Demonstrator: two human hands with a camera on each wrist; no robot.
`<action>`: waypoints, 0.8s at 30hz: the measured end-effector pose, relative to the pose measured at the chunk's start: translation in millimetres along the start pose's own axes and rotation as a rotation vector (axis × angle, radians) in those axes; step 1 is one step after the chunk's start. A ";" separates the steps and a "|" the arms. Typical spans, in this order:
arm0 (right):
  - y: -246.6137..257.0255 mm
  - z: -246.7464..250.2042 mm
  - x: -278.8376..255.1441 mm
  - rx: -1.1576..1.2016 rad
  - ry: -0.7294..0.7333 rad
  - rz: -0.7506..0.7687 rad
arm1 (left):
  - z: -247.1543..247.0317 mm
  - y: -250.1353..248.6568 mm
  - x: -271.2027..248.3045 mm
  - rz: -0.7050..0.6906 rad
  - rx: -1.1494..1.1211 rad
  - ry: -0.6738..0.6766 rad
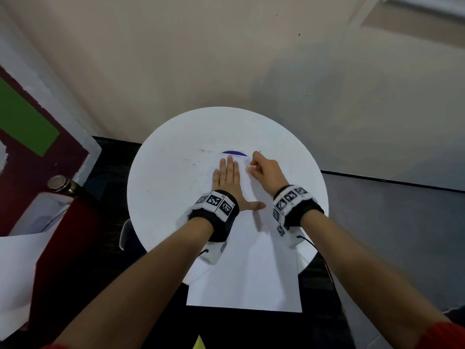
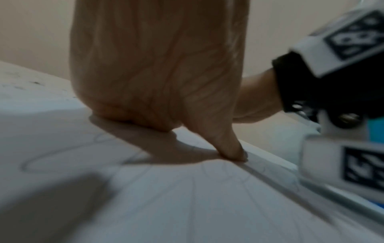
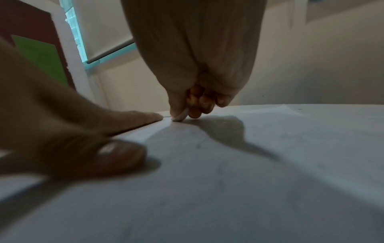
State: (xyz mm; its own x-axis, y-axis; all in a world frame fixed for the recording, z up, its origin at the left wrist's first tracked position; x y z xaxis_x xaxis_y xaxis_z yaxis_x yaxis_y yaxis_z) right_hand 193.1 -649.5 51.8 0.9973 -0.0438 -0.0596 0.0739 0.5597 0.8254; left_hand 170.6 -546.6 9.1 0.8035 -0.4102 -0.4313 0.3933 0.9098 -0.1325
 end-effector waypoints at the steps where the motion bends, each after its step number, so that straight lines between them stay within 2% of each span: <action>1: -1.2 -1.4 -8.6 -0.014 0.013 0.014 | -0.1 0.7 1.6 -0.001 0.000 -0.005; 4: -5.1 -2.8 -25.2 -0.055 0.060 0.028 | -1.0 1.3 2.1 0.003 0.004 -0.008; 9: 8.1 -2.6 13.8 -0.093 0.015 0.014 | 0.1 1.0 3.0 0.007 0.007 0.007; 13: -1.7 -3.2 -0.5 -0.089 0.064 -0.008 | -0.8 1.9 2.4 0.010 0.006 -0.001; 15: -5.2 -3.5 -12.4 -0.153 0.105 0.001 | -1.0 1.8 1.8 -0.002 0.005 -0.012; 18: -0.1 -5.3 -2.2 -0.251 0.126 0.016 | -1.4 1.1 1.1 0.000 0.012 -0.009; 21: 9.7 -6.6 17.9 -0.212 0.111 0.005 | -0.3 0.7 1.9 0.011 0.017 0.003; 24: 8.2 -8.4 10.0 -0.141 0.108 -0.002 | -0.5 0.9 1.9 0.011 0.018 0.004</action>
State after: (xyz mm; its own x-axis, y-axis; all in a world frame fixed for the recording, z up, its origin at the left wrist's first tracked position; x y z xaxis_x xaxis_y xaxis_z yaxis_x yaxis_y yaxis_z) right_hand 203.7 -638.4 53.2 0.9911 0.0400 -0.1271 0.0677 0.6704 0.7389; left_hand 172.3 -546.5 7.7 0.8061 -0.3996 -0.4364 0.3925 0.9130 -0.1112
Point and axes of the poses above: each hand's wrist, its own x-axis towards the middle knuckle, its own z-axis out of the back of the hand, y = z × x, the point moved 9 cm from there along x, towards the middle knuckle, and after that the axes turned 11 degrees about x, right-handed, at the moved point
